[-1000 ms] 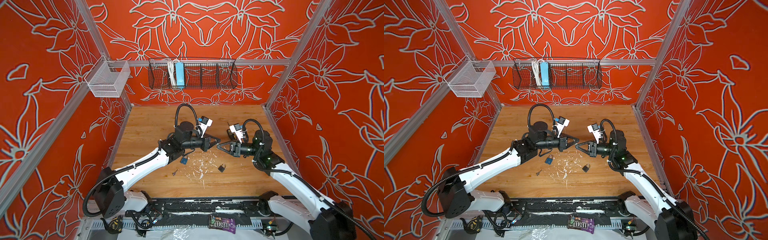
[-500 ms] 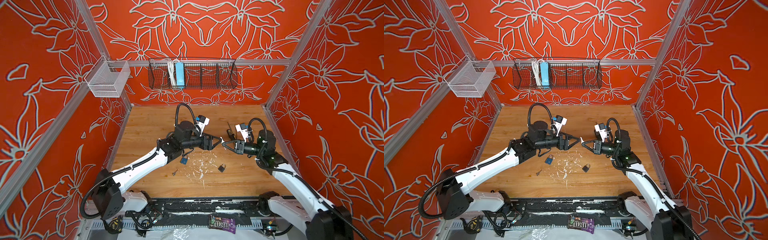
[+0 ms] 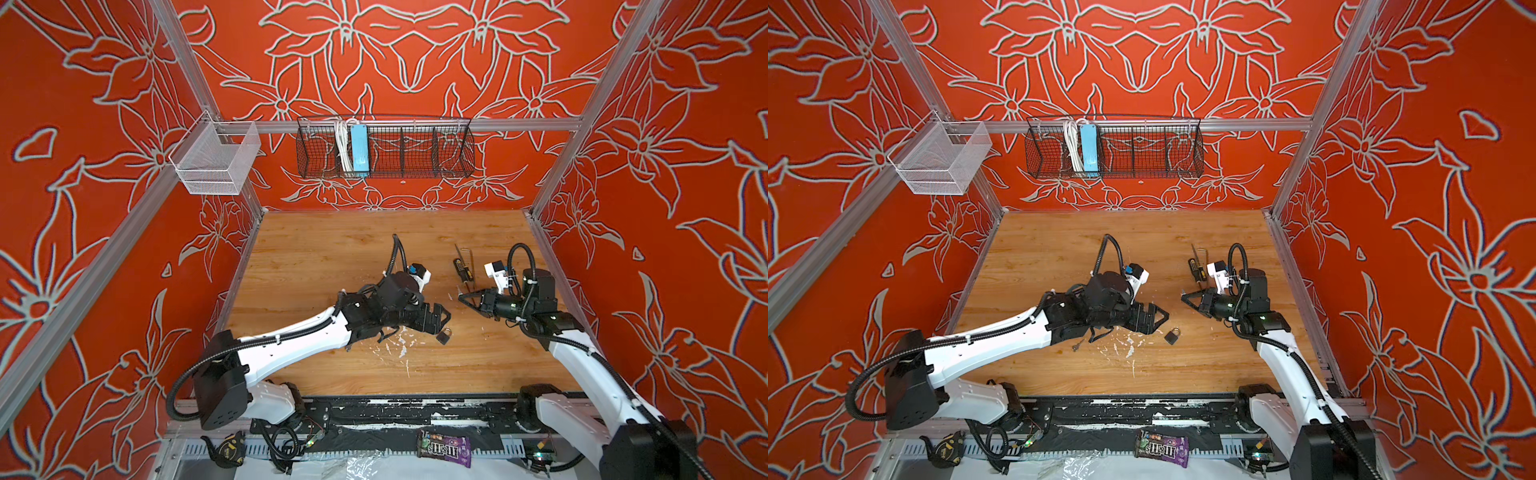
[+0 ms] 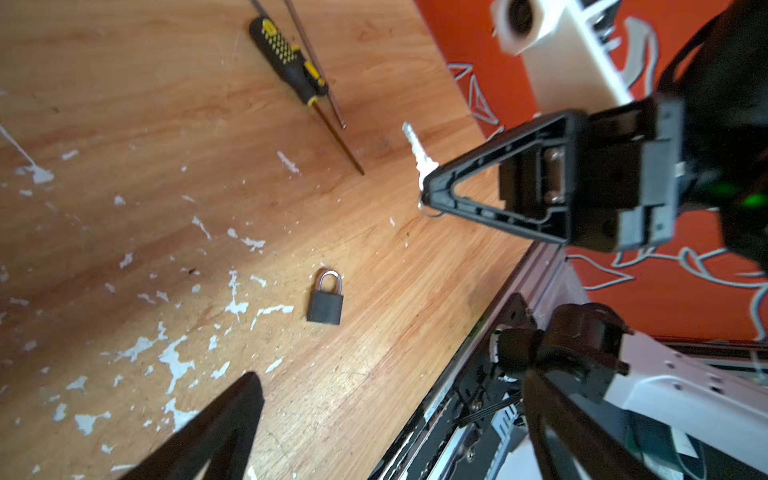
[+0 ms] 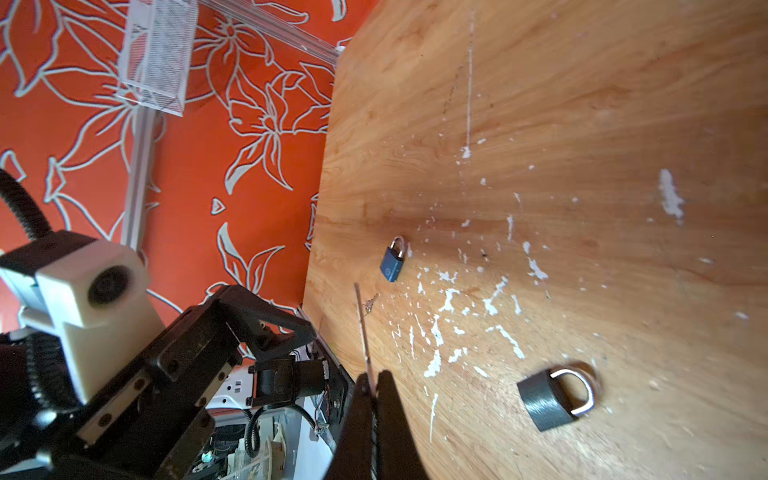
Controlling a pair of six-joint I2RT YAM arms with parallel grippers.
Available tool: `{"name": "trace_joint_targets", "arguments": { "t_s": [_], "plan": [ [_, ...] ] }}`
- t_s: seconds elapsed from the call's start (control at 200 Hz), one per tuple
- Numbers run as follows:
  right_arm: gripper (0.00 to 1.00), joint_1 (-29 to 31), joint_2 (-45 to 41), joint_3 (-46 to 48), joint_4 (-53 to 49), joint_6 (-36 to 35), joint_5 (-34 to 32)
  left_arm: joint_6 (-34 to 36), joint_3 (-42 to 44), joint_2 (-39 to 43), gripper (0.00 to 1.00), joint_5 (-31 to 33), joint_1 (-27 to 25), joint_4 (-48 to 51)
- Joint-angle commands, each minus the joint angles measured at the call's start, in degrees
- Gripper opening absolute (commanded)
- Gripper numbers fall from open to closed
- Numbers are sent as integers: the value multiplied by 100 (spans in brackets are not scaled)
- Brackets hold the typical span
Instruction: Unlock with the key
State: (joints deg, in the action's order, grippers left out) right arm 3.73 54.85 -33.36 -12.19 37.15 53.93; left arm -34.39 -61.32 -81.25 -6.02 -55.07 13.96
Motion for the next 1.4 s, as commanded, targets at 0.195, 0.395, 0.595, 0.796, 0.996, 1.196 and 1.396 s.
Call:
{"name": "trace_joint_targets", "arguments": {
  "t_s": [0.195,0.395,0.595,0.796,0.996,1.196,1.396],
  "plan": [
    [0,-100,3,-127,-1173,-482,-979,-80,-923,-1305,92,845,-549,1126],
    [0,-128,241,-342,-1412,-594,-1218,-7,-1842,-2321,87,1108,-783,1635],
    [0,-258,489,-482,-1420,-513,-1218,171,-2638,-3166,82,1433,-812,2252],
    [0,-385,637,-513,-1362,-495,-1249,276,-3103,-3772,78,1507,-812,2508],
    [0,-462,751,-525,-1294,-507,-1159,252,-3733,-4369,74,1692,-816,3079],
    [0,-533,824,-486,-1219,-501,-967,80,-3830,-4573,68,1641,-812,3166],
    [0,-532,839,-474,-1251,-601,-797,-125,-3859,-4680,61,1651,-804,3231]
  ]
}}
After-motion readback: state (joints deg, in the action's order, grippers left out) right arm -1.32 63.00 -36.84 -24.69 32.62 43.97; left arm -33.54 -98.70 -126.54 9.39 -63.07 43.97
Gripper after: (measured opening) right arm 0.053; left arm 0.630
